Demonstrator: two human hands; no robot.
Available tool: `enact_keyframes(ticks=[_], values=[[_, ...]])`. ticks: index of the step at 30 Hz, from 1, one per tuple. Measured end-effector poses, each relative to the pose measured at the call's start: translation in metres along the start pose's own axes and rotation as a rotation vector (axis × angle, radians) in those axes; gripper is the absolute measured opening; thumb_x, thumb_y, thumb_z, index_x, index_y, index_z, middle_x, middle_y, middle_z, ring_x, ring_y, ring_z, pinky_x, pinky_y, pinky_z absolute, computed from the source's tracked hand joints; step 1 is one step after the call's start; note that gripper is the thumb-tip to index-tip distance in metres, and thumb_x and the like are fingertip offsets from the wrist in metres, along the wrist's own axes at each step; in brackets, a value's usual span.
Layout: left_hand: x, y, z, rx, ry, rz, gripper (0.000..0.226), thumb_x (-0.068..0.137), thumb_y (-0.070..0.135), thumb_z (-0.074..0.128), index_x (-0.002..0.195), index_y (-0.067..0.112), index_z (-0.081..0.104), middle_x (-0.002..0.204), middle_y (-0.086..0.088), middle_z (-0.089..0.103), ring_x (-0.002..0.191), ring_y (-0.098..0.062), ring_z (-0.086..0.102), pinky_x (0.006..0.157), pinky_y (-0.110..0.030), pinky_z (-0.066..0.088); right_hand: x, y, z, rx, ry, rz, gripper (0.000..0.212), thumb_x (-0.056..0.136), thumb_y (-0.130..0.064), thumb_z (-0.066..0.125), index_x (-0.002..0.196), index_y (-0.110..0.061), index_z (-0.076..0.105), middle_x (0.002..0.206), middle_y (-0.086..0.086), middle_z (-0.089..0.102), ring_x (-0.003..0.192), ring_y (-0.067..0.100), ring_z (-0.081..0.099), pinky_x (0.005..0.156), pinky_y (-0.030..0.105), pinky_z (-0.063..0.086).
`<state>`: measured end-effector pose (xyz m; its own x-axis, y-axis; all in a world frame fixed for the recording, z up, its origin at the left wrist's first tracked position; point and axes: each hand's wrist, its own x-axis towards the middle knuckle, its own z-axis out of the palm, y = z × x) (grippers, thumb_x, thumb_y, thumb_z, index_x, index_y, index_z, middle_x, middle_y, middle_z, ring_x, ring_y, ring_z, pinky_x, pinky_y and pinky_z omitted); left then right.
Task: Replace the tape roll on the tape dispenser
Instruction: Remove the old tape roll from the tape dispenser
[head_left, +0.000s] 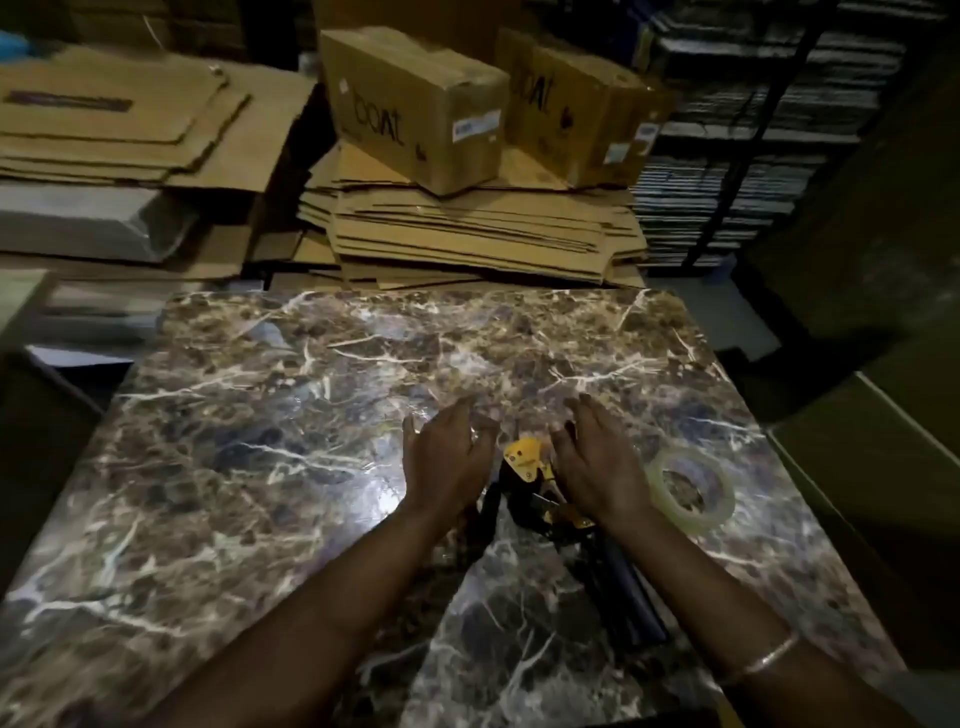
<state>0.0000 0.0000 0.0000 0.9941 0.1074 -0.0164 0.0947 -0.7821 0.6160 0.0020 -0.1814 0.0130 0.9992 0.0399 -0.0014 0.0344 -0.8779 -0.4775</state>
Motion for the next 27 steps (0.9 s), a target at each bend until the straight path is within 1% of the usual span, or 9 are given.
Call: enact_keyframes(ticks=[3, 5, 8, 13, 15, 18, 22, 24, 27], values=[[0.009, 0.003, 0.027, -0.237, 0.059, 0.008, 0.047, 0.092, 0.051, 0.039, 0.124, 0.025, 0.062, 0.124, -0.001, 0.069, 0.117, -0.023, 0.061, 0.114, -0.051, 0.029, 0.001, 0.016, 0.01, 0.038, 0.18, 0.011, 0.052, 0.094, -0.044, 0.043, 0.127, -0.006, 0.057, 0.123, 0.016, 0.061, 0.112, 0.035, 0.058, 0.086, 0.041, 0.049], [0.018, 0.004, 0.042, -0.37, 0.038, -0.018, 0.032, 0.093, 0.049, 0.047, 0.101, 0.026, 0.068, 0.098, 0.0, 0.074, 0.095, -0.024, 0.068, 0.091, -0.043, 0.05, 0.0, 0.024, 0.016, 0.019, 0.239, 0.004, 0.049, 0.092, -0.044, 0.047, 0.122, -0.006, 0.059, 0.116, 0.015, 0.062, 0.106, 0.035, 0.059, 0.083, 0.043, 0.052], [0.029, 0.004, 0.057, -0.51, -0.032, 0.018, 0.029, 0.086, 0.049, 0.053, 0.08, 0.026, 0.068, 0.078, 0.004, 0.07, 0.081, -0.024, 0.068, 0.07, -0.035, 0.05, 0.001, 0.032, 0.023, 0.012, 0.321, 0.009, 0.041, 0.094, -0.042, 0.051, 0.12, -0.011, 0.059, 0.116, 0.013, 0.059, 0.104, 0.035, 0.059, 0.081, 0.046, 0.053], [0.034, -0.002, 0.073, -0.532, 0.003, 0.031, 0.034, 0.065, 0.059, 0.059, 0.066, 0.027, 0.069, 0.071, 0.006, 0.07, 0.074, -0.02, 0.068, 0.068, -0.035, 0.053, 0.011, 0.047, 0.027, -0.011, 0.296, 0.2, 0.037, 0.093, -0.041, 0.054, 0.116, -0.012, 0.053, 0.117, 0.014, 0.059, 0.101, 0.034, 0.058, 0.078, 0.043, 0.051], [0.029, -0.005, 0.076, -0.558, 0.002, 0.068, 0.035, 0.062, 0.057, 0.063, 0.068, 0.024, 0.071, 0.072, 0.002, 0.072, 0.075, -0.022, 0.07, 0.071, -0.043, 0.057, 0.011, 0.047, 0.029, -0.023, 0.28, 0.226, 0.036, 0.092, -0.043, 0.053, 0.11, -0.011, 0.051, 0.111, 0.015, 0.06, 0.094, 0.034, 0.059, 0.069, 0.039, 0.047], [0.019, -0.01, 0.078, -0.638, -0.002, 0.138, 0.035, 0.061, 0.055, 0.066, 0.073, 0.022, 0.071, 0.077, 0.0, 0.074, 0.079, -0.024, 0.071, 0.078, -0.05, 0.056, 0.006, 0.041, 0.027, -0.006, 0.275, 0.252, 0.037, 0.094, -0.041, 0.053, 0.109, -0.008, 0.054, 0.108, 0.016, 0.06, 0.094, 0.035, 0.059, 0.068, 0.035, 0.042], [0.001, -0.016, 0.078, -0.734, -0.035, 0.144, 0.049, 0.073, 0.062, 0.068, 0.108, 0.028, 0.069, 0.104, 0.001, 0.072, 0.097, -0.021, 0.07, 0.089, -0.049, 0.055, -0.007, 0.032, 0.024, 0.199, 0.204, 0.284, 0.035, 0.092, -0.036, 0.061, 0.11, -0.005, 0.062, 0.096, 0.011, 0.059, 0.088, 0.028, 0.058, 0.066, 0.031, 0.043], [-0.008, -0.018, 0.076, -0.611, 0.034, 0.204, 0.051, 0.088, 0.058, 0.059, 0.122, 0.02, 0.064, 0.107, 0.0, 0.067, 0.1, -0.021, 0.064, 0.089, -0.042, 0.053, -0.009, 0.031, 0.023, 0.251, 0.185, 0.295, 0.039, 0.091, -0.035, 0.063, 0.116, -0.005, 0.06, 0.1, 0.01, 0.059, 0.089, 0.027, 0.057, 0.067, 0.03, 0.043], [-0.016, -0.019, 0.071, -0.602, 0.073, 0.221, 0.048, 0.093, 0.053, 0.055, 0.125, 0.018, 0.064, 0.111, -0.005, 0.068, 0.1, -0.022, 0.063, 0.088, -0.042, 0.053, -0.006, 0.033, 0.022, 0.339, 0.183, 0.34, 0.056, 0.087, -0.034, 0.068, 0.134, -0.01, 0.05, 0.123, 0.014, 0.058, 0.102, 0.03, 0.057, 0.08, 0.035, 0.049]])
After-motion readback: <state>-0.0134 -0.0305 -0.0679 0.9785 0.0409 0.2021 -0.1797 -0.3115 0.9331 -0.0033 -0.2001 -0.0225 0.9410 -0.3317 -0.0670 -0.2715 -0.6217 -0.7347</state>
